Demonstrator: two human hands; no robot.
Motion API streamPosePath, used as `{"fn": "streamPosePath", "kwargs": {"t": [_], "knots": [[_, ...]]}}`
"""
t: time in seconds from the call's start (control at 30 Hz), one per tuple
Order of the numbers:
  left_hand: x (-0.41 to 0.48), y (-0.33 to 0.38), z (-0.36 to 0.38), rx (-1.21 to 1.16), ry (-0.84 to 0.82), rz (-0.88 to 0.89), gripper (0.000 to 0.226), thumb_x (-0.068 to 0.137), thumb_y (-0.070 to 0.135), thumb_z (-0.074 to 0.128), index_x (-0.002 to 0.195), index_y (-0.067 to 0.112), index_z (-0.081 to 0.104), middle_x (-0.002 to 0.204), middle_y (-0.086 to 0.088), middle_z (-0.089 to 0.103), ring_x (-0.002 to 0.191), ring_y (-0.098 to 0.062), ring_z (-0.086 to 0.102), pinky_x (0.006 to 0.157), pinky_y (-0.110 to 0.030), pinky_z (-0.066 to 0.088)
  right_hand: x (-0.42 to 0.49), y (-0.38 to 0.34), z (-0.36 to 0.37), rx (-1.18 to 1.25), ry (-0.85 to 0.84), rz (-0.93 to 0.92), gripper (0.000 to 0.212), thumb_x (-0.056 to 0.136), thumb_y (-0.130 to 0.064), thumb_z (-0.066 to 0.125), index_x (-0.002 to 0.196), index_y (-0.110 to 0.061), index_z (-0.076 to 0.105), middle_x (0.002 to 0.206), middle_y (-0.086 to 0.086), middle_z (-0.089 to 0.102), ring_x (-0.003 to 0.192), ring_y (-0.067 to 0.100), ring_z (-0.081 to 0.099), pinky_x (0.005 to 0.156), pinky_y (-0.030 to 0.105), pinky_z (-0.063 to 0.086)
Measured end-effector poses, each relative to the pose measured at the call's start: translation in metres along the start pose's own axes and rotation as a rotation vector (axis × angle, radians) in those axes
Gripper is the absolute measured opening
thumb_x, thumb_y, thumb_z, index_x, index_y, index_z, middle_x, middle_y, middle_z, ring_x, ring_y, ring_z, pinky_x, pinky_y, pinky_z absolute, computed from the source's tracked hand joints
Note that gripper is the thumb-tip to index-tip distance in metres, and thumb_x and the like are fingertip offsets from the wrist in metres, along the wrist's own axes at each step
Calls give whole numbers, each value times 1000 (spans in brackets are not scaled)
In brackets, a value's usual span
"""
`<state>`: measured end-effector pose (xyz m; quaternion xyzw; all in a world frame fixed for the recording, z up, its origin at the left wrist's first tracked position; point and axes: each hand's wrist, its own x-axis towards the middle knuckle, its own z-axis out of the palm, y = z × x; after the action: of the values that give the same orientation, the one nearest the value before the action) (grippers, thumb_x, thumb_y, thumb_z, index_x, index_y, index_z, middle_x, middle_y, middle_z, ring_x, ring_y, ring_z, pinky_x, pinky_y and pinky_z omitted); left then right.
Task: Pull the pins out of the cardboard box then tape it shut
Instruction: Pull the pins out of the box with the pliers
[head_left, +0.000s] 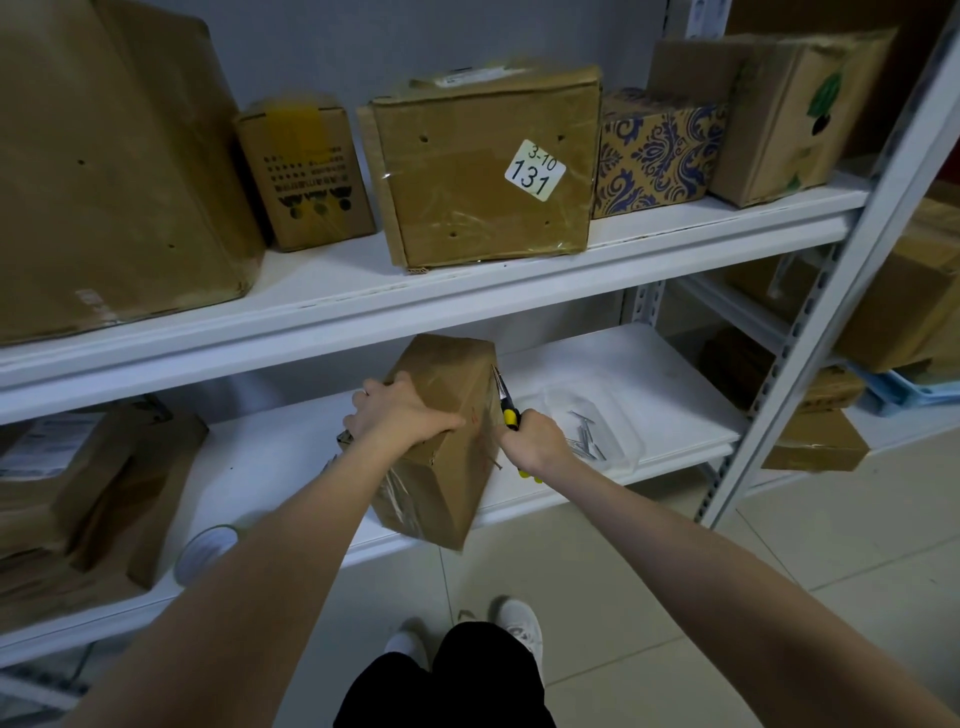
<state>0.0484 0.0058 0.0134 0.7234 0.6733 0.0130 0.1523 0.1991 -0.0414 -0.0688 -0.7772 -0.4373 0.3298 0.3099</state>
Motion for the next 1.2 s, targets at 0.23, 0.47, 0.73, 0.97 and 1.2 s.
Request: {"fn": "streamPosePath", "kwargs": {"t": [0.23,0.47,0.73,0.97,1.2], "knots": [[0,-2,3,-14,24,0,96,62,72,67,137,23,34,138,-15,34,128,-35,34,98,-47,37,-3,-2,-13,588,-235,128,11,78,-12,47,71,-5,50,62,10,51,55,23,47,62,32,42],[-2,-1,3,-19,19,1,95,61,70,69,136,22,36,138,-15,35,127,-35,35,98,-47,37,-8,3,-18,663,-250,140,15,80,-10,44,68,-5,51,61,10,50,54,22,47,58,29,42],[1,-2,0,-30,1,-19,94,60,69,70,135,24,36,137,-16,35,127,-35,35,99,-47,36,-4,31,-54,557,-49,190,6,78,-10,50,73,-6,49,61,9,49,50,21,44,54,25,40],[-1,-1,4,-18,9,-17,97,62,71,69,139,26,32,138,-16,35,128,-36,34,101,-48,36,-1,68,-83,241,48,298,14,73,-17,54,71,-5,48,57,9,45,51,23,40,52,27,33],[-3,1,6,-1,16,-27,96,65,69,68,141,24,29,141,-17,31,131,-37,31,102,-48,33,-5,82,-84,-243,64,268,31,88,-36,46,68,-12,47,63,2,51,63,20,50,59,25,37]]}}
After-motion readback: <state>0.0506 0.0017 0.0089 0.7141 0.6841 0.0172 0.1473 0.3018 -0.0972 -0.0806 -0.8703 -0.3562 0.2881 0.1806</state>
